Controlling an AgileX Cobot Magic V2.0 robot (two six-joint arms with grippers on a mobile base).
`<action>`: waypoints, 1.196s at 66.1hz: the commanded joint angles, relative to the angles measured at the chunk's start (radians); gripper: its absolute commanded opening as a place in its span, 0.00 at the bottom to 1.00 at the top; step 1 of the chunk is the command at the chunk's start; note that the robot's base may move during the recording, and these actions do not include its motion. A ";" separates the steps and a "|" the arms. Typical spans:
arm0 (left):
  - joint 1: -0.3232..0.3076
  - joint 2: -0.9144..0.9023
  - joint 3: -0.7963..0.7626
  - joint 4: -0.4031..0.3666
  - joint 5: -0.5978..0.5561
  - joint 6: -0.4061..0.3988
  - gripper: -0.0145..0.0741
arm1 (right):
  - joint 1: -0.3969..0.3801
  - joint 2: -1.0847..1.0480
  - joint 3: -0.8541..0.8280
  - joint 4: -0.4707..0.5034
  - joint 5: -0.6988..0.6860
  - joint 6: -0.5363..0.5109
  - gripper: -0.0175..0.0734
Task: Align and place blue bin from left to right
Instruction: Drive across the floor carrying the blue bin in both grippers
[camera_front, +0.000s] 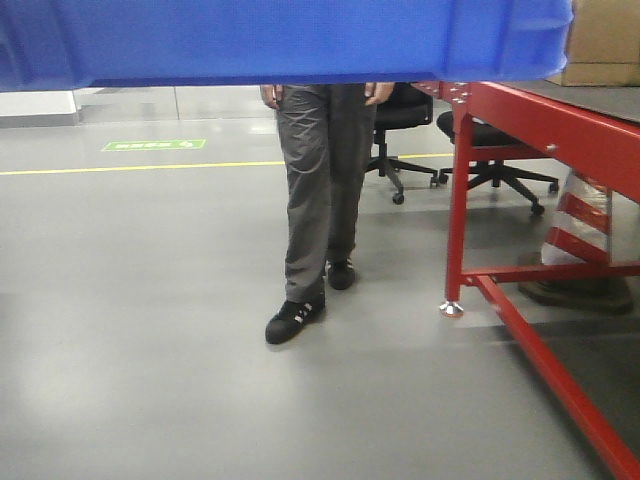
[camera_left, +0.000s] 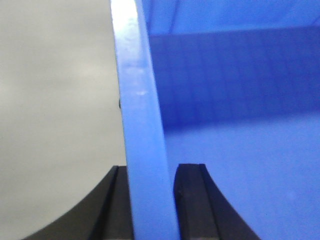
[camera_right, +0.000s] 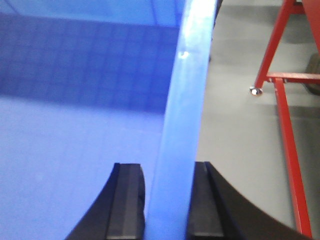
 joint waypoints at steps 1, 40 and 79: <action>-0.009 -0.025 -0.013 -0.024 -0.095 0.014 0.04 | 0.004 -0.025 -0.016 0.023 -0.085 -0.016 0.02; -0.009 -0.025 -0.013 -0.024 -0.095 0.014 0.04 | 0.004 -0.025 -0.016 0.023 -0.085 -0.016 0.02; -0.009 -0.025 -0.013 -0.024 -0.095 0.014 0.04 | 0.004 -0.025 -0.016 0.023 -0.085 -0.016 0.02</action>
